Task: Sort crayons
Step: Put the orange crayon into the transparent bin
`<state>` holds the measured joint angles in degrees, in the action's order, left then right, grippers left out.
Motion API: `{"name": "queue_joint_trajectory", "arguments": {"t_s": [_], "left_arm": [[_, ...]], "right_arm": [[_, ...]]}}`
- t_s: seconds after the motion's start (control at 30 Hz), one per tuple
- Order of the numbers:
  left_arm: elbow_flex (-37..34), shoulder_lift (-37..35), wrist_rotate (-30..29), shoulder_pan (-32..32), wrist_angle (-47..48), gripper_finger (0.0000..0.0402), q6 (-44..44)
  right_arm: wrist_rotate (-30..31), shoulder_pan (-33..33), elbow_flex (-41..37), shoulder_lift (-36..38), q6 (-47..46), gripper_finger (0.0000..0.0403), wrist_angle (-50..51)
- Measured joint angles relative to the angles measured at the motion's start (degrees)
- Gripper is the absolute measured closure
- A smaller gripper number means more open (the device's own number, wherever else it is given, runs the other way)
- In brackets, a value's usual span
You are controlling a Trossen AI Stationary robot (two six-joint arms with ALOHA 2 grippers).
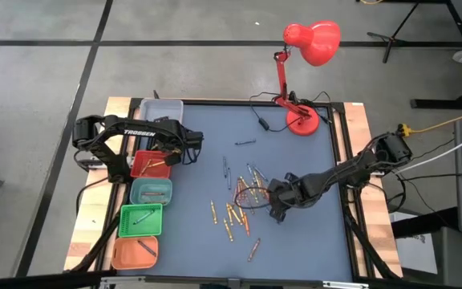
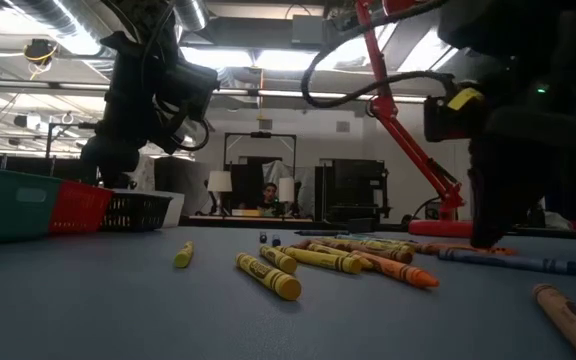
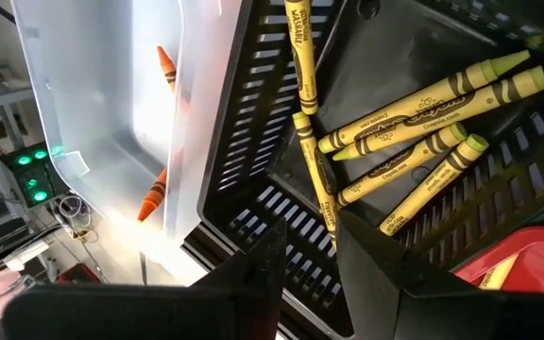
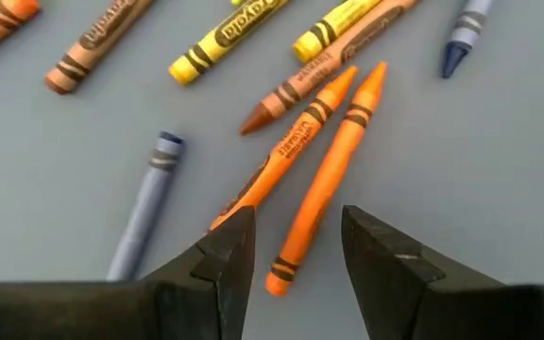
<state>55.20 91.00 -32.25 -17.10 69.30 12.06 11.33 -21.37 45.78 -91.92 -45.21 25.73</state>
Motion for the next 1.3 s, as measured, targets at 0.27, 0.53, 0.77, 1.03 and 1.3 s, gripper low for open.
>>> {"name": "queue_joint_trajectory", "arguments": {"t_s": [0.27,0.53,0.77,1.03,1.3], "left_arm": [[0.0,0.0,0.0,0.0,-0.04,0.0324,0.0],[0.03,0.0,0.6,0.0,-1.64,0.0324,-0.11],[2.87,0.0,1.74,0.0,-0.91,0.0324,-0.48],[9.04,0.0,2.7,0.79,-3.78,0.0324,-0.6],[9.35,0.0,18.74,5.39,-20.23,0.0324,-6.48]], "right_arm": [[2.19,-0.42,-2.71,0.2,-4.62,0.0244,-0.78],[2.81,-0.41,-2.93,0.2,-4.52,0.0265,-1.25],[3.32,-0.36,-2.99,0.14,-4.06,0.0335,-1.52],[4.45,-0.36,-3.01,0.11,-3.99,0.0392,-1.54],[5.93,-0.36,-1.92,-0.17,0.99,0.0382,-1.57]]}}
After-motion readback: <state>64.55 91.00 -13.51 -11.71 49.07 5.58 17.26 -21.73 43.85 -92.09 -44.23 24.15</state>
